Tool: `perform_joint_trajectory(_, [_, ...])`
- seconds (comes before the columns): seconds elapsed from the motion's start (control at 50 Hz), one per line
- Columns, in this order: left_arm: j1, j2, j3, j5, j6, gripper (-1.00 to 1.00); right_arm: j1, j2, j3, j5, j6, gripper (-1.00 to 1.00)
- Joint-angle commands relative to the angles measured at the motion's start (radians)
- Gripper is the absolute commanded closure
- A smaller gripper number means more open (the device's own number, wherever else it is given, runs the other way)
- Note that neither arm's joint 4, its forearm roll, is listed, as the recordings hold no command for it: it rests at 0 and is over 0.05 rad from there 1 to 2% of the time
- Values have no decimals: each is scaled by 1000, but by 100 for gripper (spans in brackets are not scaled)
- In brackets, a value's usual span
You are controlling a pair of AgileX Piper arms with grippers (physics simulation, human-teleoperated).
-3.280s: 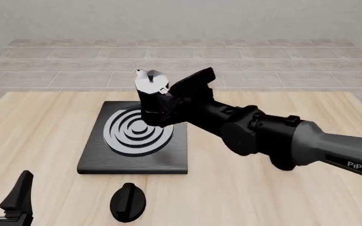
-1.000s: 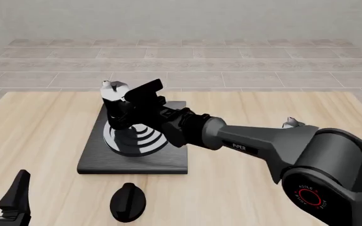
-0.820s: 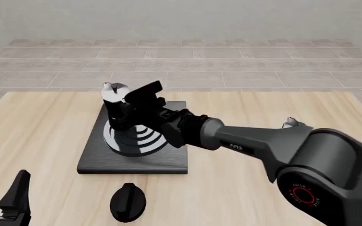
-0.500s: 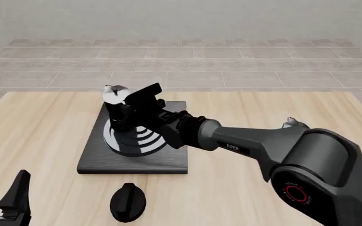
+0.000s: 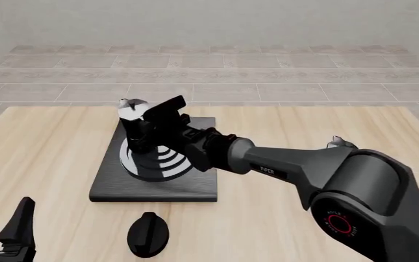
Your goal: Put both moka pots on the stove.
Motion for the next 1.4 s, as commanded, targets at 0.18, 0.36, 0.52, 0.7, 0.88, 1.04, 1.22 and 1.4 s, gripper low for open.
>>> perform_joint_trajectory(0.18, [-1, 1, -1, 1, -1, -100, 7, 33, -41, 38, 18, 100])
perform_joint_trajectory(0.36, [-1, 1, -3, 3, -1, -100, 6, 42, -49, 48, 14, -100])
perform_joint_trajectory(0.52, [-2, 1, 0, 0, -1, -100, 10, 44, -48, 48, 14, -100])
perform_joint_trajectory(0.7, [-2, 0, -2, 3, 0, -100, 13, 39, -38, 45, 13, -100])
perform_joint_trajectory(0.88, [-3, 0, -2, 3, 1, -100, 17, 11, -23, 50, 3, -100])
perform_joint_trajectory(1.04, [-4, 1, -1, 1, 2, -100, 13, -13, -10, 56, -8, -100])
perform_joint_trajectory(1.22, [-4, 0, 0, 0, 5, -100, 17, -51, 16, 66, -34, -100])
perform_joint_trajectory(1.4, [-8, 0, -1, 2, 13, -100, 25, -103, 58, 78, -51, -100])
